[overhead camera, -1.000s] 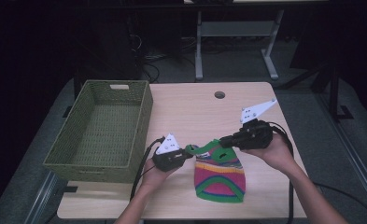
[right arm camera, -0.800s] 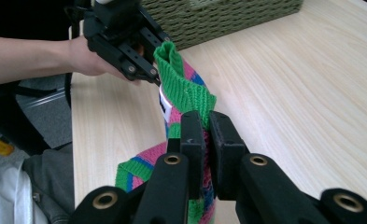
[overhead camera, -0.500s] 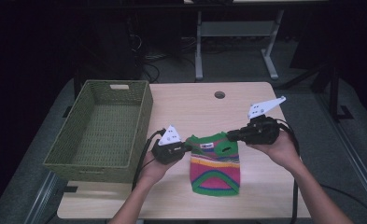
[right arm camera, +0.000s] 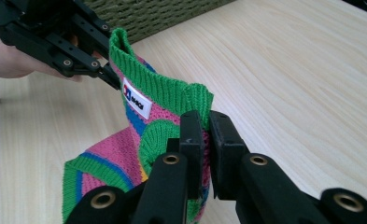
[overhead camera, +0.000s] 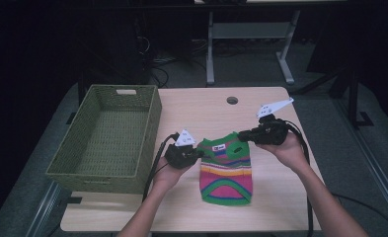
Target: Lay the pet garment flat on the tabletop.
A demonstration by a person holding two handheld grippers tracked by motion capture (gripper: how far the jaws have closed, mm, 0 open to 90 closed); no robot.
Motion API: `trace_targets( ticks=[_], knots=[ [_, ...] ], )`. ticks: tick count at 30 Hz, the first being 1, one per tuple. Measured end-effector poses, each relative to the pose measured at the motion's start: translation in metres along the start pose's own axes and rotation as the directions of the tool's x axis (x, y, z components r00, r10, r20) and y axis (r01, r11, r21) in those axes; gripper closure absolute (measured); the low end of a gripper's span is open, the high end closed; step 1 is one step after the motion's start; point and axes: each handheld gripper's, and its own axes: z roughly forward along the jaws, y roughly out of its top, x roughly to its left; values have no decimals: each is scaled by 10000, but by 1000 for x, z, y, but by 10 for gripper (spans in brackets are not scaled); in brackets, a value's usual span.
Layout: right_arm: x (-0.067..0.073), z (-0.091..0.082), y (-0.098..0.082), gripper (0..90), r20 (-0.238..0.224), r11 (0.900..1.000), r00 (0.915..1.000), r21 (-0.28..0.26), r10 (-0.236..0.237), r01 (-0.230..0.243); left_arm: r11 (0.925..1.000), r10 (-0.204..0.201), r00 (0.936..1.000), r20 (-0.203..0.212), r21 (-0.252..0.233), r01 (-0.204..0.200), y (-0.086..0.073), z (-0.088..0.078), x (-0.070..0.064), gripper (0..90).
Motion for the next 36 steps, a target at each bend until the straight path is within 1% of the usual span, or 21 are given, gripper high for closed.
trace_targets(
  ticks=[5, 7, 9, 11, 14, 16, 17, 18, 20, 23, 28, 36],
  knots=[
    [-9, 7, -3, 840, 130, 9995, 9994, -56, 307, -306, 9996, -265, 9996, -113, 137, 266, -1, 6, 3, 834],
    [-12, 9, -4, 840, 240, 9994, 9992, -69, 327, -326, 9993, -334, 9993, -183, 190, 337, -1, 8, 4, 833],
    [-14, 11, -4, 835, 264, 9990, 9986, -72, 449, -447, 9989, -434, 9987, -278, 170, 439, -1, 10, 6, 833],
    [-18, 13, -4, 834, 201, 9987, 9985, -79, 506, -504, 9986, -488, 9985, -264, 203, 494, -2, 11, 8, 833],
    [-23, 16, -5, 835, 213, 9978, 9976, -90, 657, -655, 9982, -460, 9985, -286, 375, 470, -1, 12, 10, 833],
    [-25, 17, -5, 835, 219, 9977, 9975, -99, 675, -673, 9983, -404, 9985, -359, 413, 419, 0, 13, 10, 832],
    [-26, 18, -6, 834, 229, 9970, 9967, -98, 773, -771, 9983, -367, 9986, -383, 449, 384, 2, 14, 11, 832],
    [-27, 18, -6, 834, 276, 9973, 9970, -106, 725, -722, 9982, -385, 9985, -393, 454, 403, 3, 15, 11, 832],
    [-29, 19, -7, 834, 287, 9967, 9963, -149, 806, -802, 9980, -359, 9985, -402, 498, 379, 6, 16, 12, 831],
    [-32, 18, -8, 834, 349, 9954, 9949, -225, 943, -935, 9979, -477, 9977, -489, 405, 497, 8, 17, 13, 831],
    [-37, 21, -9, 834, 453, 9940, 9933, -311, 1063, -1049, 9965, -636, 9963, -579, 506, 666, 10, 23, 16, 823],
    [-48, 28, -13, 833, 568, 9891, 9880, -411, 1438, -1416, 9935, -853, 9940, -680, 695, 900, 12, 29, 22, 822]
  ],
)
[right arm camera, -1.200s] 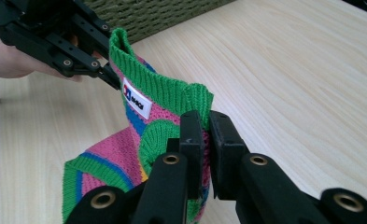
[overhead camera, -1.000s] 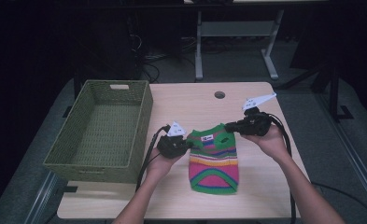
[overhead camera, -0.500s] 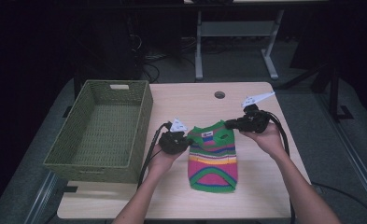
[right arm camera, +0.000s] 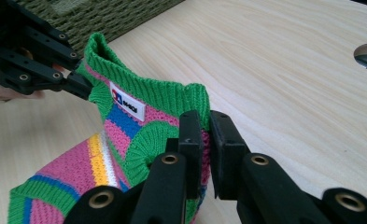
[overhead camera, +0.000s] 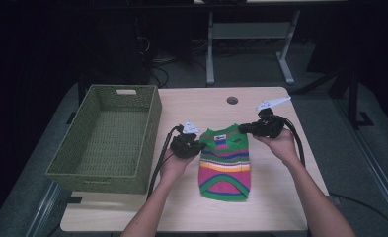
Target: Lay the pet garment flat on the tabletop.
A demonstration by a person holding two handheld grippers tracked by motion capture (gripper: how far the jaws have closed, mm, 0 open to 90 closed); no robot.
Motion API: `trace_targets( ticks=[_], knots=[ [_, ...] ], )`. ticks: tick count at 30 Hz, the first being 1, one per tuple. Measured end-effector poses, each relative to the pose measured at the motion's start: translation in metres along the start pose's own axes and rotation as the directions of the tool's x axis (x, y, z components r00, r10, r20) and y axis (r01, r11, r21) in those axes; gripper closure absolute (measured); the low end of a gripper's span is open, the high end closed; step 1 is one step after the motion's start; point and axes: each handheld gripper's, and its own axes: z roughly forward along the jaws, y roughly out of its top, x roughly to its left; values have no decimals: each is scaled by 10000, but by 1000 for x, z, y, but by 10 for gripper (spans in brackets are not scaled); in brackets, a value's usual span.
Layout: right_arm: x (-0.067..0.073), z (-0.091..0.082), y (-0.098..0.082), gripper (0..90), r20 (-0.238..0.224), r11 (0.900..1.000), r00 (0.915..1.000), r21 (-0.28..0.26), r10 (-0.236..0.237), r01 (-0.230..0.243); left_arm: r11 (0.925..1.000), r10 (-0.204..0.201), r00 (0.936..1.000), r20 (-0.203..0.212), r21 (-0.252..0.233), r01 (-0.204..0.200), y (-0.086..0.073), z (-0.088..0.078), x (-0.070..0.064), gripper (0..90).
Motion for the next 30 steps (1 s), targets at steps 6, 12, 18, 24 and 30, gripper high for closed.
trace_targets(
  ticks=[6, 12, 18, 24, 30],
  knots=[
    [-5, 5, 0, 831, 57, 10000, 9999, -38, 90, -90, 9999, -60, 9999, -93, 100, 61, 1, 2, 2, 832],
    [-6, 9, 3, 829, 107, 9999, 9999, 30, 135, -136, 9997, -217, 9997, -139, 78, 218, 1, 2, 2, 832],
    [-7, 12, 4, 828, 164, 9999, 9998, 67, 145, -146, 9996, -284, 9994, -204, 77, 286, 0, 3, 4, 829],
    [-9, 13, 3, 809, 247, 9998, 9995, 119, 175, -178, 9995, -306, 9992, -263, 105, 308, -1, 6, 5, 819],
    [-17, 20, 1, 615, 201, 9967, 9970, 296, 753, -758, 9972, -593, 9974, -409, 432, 611, -2, 9, 5, 628]
  ],
)
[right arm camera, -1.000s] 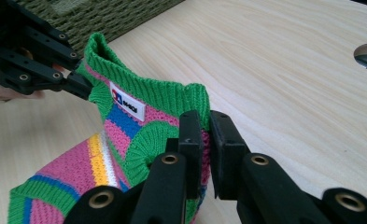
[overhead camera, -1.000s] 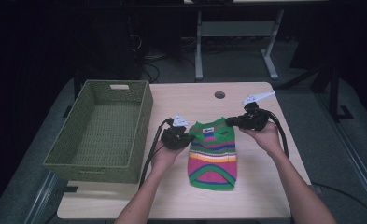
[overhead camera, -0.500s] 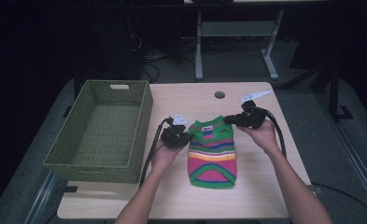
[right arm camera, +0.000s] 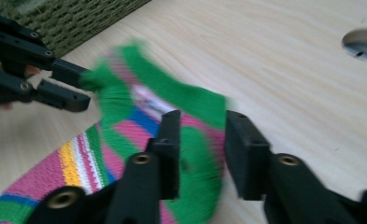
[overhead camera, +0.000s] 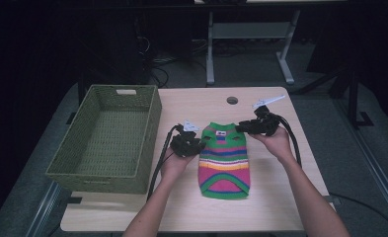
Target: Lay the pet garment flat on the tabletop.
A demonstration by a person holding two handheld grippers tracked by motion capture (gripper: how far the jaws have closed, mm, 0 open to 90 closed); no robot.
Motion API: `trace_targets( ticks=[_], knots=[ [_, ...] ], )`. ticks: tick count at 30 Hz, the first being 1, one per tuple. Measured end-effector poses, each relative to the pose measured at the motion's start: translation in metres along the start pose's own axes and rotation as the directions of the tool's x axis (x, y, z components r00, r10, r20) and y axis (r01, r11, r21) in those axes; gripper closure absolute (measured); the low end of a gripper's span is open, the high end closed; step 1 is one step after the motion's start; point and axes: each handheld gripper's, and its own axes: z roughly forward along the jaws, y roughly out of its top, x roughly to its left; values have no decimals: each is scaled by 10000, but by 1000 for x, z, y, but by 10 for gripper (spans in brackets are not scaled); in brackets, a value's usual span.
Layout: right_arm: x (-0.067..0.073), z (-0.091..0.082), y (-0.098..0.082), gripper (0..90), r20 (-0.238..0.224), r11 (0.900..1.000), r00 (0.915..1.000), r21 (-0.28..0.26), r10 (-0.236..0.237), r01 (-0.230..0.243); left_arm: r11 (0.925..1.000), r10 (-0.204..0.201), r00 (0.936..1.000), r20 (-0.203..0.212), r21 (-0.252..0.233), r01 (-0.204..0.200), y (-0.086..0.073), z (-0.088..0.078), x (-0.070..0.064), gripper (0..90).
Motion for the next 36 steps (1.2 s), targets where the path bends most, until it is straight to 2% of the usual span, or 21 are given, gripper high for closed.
trace_targets(
  ticks=[3, 8, 9, 14, 20, 24, 29, 36],
  knots=[
    [-6, 3, -3, 543, -139, 9993, 9993, 143, 340, -338, 9996, 229, 9997, -59, 144, -228, -1, -1, -2, 592],
    [-6, 2, -11, 522, -184, 9982, 9983, 252, 550, -546, 9998, 199, 9998, 65, -30, -199, -5, -4, -3, 579],
    [-7, 1, -13, 521, -229, 9984, 9984, 252, 512, -506, 9996, 265, 9996, 42, -58, -265, -6, -5, -2, 578],
    [-6, -1, -21, 510, -601, 9981, 9964, 199, 594, -583, 9994, -5, 9992, 399, -345, 19, -10, -11, 2, 564],
    [-5, -3, -28, 498, -762, 9984, 9958, 283, 507, -486, 9990, -75, 9990, 450, -433, 94, -14, -15, 3, 559],
    [-4, -4, -32, 488, -899, 9981, 9947, 381, 509, -476, 9992, 58, 9987, 499, -391, -38, -17, -17, 2, 557],
    [-2, -9, -36, 487, -1068, 9991, 9936, 257, 369, -343, 9983, -7, 9968, 805, -573, 53, -22, -20, -1, 536],
    [2, -15, -45, 464, -1379, 9995, 9900, 164, 286, -266, 9975, 201, 9947, 1007, -699, -131, -23, -25, -6, 492]
  ],
)
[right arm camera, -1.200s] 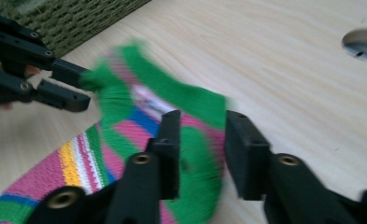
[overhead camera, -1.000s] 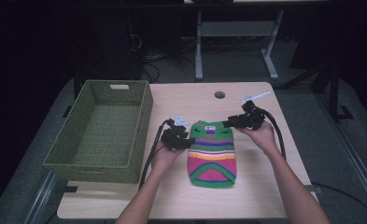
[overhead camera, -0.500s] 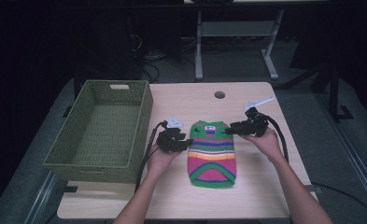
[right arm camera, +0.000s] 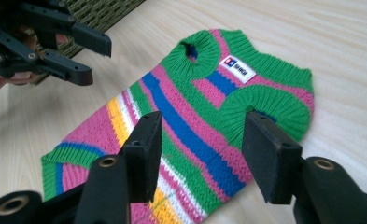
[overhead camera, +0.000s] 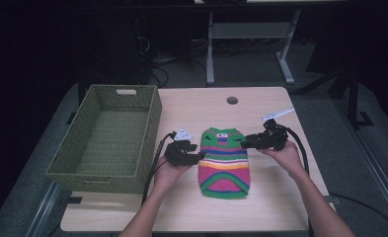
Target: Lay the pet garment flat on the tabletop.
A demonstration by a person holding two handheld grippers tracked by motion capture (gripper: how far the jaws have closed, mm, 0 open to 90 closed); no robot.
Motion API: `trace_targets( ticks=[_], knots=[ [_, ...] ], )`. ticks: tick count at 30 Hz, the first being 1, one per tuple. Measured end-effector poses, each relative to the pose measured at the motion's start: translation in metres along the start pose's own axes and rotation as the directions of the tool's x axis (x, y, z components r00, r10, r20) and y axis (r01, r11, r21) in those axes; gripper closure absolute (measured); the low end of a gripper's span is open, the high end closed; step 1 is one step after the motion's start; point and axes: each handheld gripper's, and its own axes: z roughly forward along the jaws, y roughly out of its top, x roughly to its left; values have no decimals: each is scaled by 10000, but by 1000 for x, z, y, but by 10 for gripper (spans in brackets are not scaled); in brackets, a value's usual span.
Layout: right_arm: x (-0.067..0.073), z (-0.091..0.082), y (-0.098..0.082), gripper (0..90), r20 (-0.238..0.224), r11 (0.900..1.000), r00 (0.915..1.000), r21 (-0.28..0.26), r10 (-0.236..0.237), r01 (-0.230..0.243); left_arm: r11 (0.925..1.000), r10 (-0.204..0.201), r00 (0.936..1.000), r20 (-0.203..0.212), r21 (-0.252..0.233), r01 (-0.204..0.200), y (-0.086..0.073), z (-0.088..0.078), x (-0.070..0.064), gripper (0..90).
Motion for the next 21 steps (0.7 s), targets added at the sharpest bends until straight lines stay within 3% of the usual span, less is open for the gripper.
trace_targets(
  ticks=[9, 14, 21],
  knots=[
    [7, -9, -10, 394, -36, 9995, 9996, -112, -296, 296, 10000, 32, 10000, -73, 18, -32, -4, -6, -6, 394],
    [13, -14, -15, 336, 26, 9990, 9991, -146, -429, 430, 9999, -99, 9998, 164, 77, 98, -9, -7, -7, 281],
    [13, -28, -22, 301, -105, 9988, 9991, -283, -405, 402, 9997, -252, 9994, 235, 58, 251, -17, -12, -6, 252]
  ],
)
